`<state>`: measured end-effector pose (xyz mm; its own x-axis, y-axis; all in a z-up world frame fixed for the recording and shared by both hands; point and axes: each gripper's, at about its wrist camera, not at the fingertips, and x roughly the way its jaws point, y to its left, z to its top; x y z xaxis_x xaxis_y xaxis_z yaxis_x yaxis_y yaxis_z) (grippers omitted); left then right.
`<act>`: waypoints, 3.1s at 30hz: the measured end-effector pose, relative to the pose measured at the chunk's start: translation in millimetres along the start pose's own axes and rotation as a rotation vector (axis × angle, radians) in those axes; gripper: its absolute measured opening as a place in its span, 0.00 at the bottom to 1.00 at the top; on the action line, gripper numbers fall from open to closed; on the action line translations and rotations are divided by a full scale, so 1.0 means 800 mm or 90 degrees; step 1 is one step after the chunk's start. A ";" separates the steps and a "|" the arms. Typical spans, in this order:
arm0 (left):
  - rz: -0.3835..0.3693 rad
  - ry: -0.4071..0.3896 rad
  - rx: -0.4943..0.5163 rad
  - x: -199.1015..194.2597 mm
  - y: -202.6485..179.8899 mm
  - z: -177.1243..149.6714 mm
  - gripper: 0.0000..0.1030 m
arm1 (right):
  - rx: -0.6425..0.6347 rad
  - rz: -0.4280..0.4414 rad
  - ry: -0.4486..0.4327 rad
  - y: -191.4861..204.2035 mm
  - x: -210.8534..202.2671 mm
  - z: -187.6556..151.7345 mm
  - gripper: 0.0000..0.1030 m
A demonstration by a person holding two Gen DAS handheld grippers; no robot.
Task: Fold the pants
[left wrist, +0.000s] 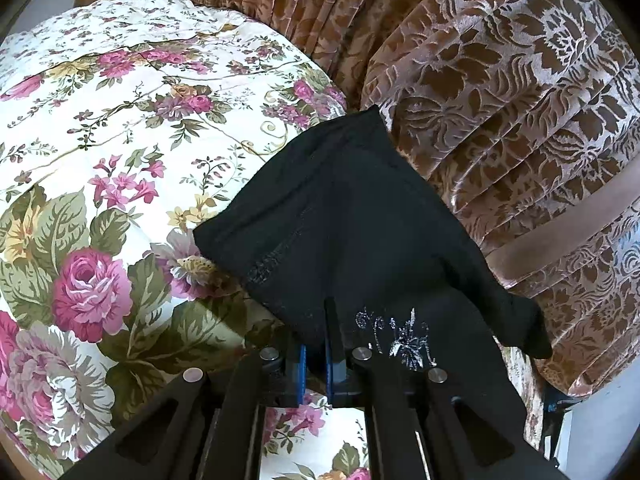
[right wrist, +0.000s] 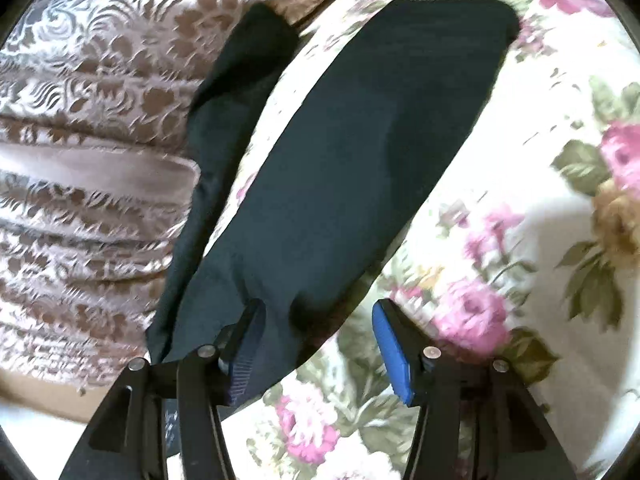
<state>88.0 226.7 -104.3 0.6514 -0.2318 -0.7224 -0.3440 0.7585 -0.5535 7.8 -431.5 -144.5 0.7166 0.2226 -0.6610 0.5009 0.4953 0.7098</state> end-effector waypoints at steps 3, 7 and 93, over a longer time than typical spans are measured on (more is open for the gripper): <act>0.010 0.006 0.000 0.006 0.002 0.000 0.06 | 0.008 -0.005 -0.004 0.000 0.011 0.010 0.51; 0.015 0.001 0.003 0.005 0.000 0.000 0.06 | 0.003 -0.014 0.017 0.005 0.040 0.026 0.08; -0.122 -0.073 -0.063 -0.110 0.062 -0.044 0.05 | -0.451 0.063 0.272 0.192 0.123 -0.225 0.55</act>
<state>-10.3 263.0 -82.4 0.7818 -0.2901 -0.5519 -0.2682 0.6427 -0.7177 67.8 -182.7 -144.6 0.4244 0.5217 -0.7401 -0.0806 0.8359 0.5430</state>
